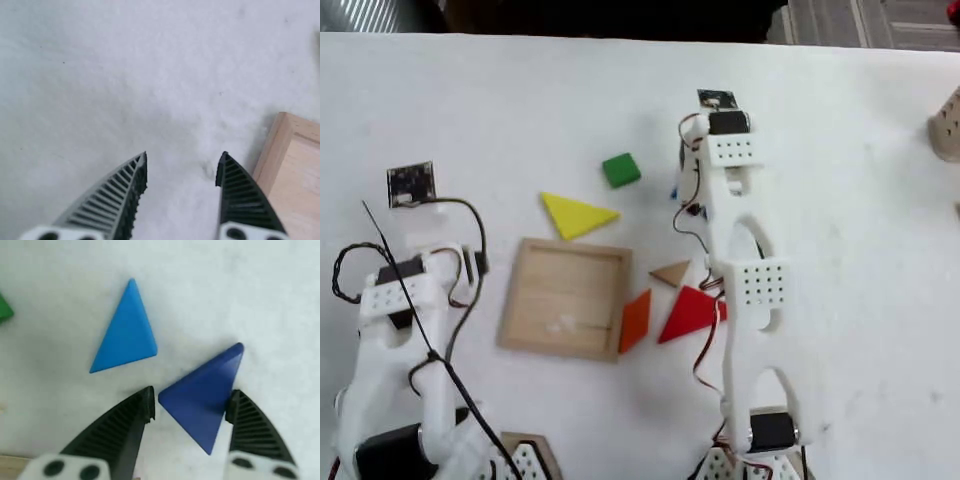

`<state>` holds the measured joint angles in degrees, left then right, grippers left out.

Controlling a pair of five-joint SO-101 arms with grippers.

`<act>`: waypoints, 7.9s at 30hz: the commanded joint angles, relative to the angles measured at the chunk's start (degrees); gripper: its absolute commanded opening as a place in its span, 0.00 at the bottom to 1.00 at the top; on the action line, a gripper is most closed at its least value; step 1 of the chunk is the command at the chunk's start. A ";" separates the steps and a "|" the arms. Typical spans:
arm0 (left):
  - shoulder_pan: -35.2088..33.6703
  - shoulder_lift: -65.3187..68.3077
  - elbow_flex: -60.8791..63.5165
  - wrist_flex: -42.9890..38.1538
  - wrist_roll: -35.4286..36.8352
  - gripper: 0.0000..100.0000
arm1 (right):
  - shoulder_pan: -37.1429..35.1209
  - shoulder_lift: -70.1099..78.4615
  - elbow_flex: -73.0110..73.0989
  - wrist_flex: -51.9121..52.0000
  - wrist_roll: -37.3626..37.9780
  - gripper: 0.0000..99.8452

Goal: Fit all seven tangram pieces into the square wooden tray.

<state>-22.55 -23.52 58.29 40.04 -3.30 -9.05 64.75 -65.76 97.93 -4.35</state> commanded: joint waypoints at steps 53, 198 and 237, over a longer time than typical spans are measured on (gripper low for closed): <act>0.40 -0.04 -2.90 -0.35 -0.62 0.23 | -11.38 -37.32 39.38 -2.07 4.75 0.08; 30.02 -0.84 -2.99 -0.35 4.13 0.03 | 22.20 -109.76 139.25 -45.41 34.11 0.02; 24.31 18.95 -16.09 6.68 -4.92 0.02 | 22.46 -109.76 139.25 -45.32 34.11 0.02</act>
<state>3.30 -4.09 44.84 46.73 -7.78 13.71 -43.91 73.76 53.27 29.05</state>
